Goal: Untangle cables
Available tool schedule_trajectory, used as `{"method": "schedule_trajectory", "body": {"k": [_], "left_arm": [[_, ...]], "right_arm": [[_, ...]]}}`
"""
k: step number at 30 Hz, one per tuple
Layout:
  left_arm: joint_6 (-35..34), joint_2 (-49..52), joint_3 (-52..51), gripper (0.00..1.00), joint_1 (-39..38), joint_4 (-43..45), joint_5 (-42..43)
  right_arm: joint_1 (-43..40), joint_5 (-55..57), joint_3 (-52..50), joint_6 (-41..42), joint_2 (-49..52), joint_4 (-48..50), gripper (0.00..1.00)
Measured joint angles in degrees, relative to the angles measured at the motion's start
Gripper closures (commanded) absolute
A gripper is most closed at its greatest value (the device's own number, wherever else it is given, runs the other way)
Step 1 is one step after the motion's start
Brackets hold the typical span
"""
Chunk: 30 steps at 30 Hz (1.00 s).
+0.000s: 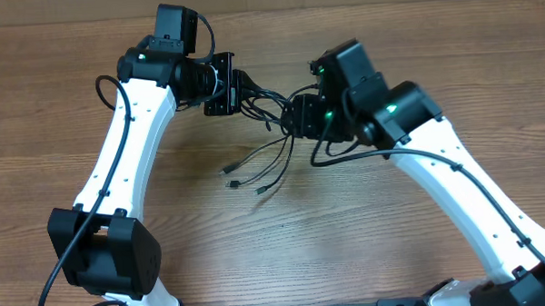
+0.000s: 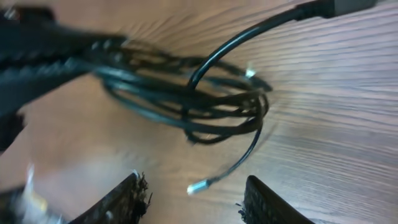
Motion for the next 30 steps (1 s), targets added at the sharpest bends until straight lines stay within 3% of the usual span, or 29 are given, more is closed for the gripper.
{"method": "schedule_trajectory", "body": {"k": [13,16,17,18,23,30], "left_arm": [[-2.38,0.00,0.00,0.96,0.00,-2.54,0.22],[-2.38,0.00,0.00,0.96,0.00,-2.56,0.24],[-2.38,0.00,0.00,0.96,0.00,-2.56,0.26],[-2.38,0.00,0.00,0.96,0.00,-2.56,0.28],[-2.10,0.00,0.00,0.96,0.00,-2.73,0.11],[1.18,-0.02,0.00,0.96,-0.26,-2.99,-3.96]], "right_arm": [[4.35,10.08,0.13,9.79,11.91,5.90,0.69],[4.35,10.36,0.13,10.38,12.46,7.80,0.79],[4.35,10.43,0.13,10.49,12.44,8.26,0.91],[4.37,10.47,0.13,10.16,12.44,8.46,0.96],[4.37,10.49,0.15,10.91,12.44,5.95,0.96],[4.39,9.90,0.17,8.24,9.31,-6.91,0.96]]}}
